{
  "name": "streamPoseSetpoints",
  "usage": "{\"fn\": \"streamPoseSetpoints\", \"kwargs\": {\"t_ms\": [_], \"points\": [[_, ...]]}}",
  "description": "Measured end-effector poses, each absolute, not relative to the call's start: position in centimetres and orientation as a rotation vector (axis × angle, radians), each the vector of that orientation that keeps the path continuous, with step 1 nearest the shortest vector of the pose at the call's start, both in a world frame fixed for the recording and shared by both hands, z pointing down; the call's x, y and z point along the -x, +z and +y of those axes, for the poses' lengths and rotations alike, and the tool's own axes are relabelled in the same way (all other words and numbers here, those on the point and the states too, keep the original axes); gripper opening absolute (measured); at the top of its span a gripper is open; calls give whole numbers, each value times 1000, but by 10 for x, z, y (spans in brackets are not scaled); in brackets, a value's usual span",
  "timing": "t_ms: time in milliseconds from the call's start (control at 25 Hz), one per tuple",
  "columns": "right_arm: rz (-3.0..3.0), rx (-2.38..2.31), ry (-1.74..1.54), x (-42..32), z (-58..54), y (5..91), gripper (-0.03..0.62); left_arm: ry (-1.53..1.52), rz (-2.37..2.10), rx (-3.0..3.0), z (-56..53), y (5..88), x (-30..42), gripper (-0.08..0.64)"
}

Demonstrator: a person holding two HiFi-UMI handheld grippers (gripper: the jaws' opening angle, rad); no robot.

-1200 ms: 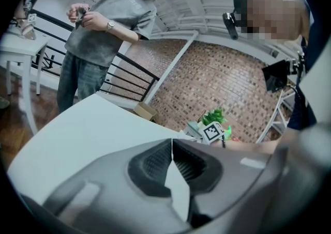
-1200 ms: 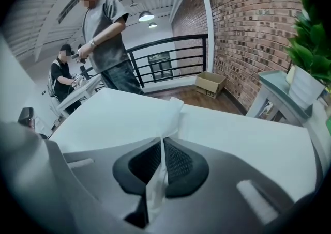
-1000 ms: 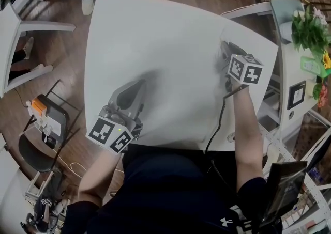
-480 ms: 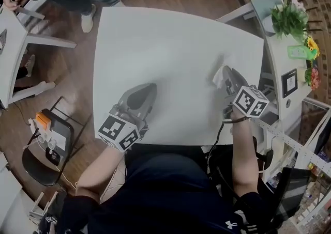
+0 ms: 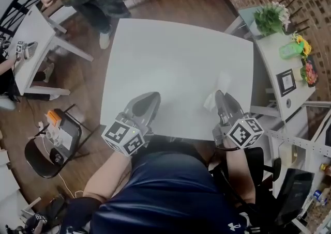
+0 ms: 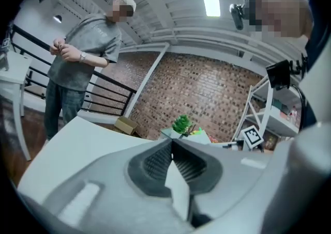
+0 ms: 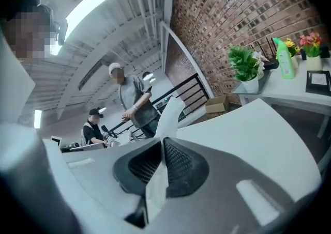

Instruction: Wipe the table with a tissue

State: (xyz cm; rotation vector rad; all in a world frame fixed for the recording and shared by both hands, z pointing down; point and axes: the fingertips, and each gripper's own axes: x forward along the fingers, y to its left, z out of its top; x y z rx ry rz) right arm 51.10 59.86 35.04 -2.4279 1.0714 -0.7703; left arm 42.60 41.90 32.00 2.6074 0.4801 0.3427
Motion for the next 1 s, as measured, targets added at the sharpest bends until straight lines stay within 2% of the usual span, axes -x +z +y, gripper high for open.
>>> {"fn": "streamPoseSetpoints", "kwargs": {"t_ms": [440, 1000], "points": [[1218, 2459, -581, -417, 647, 311, 14, 350, 421, -2650, 489, 282, -339, 3], [1188, 2584, -462, -396, 606, 282, 14, 324, 546, -2630, 459, 277, -329, 3]]}}
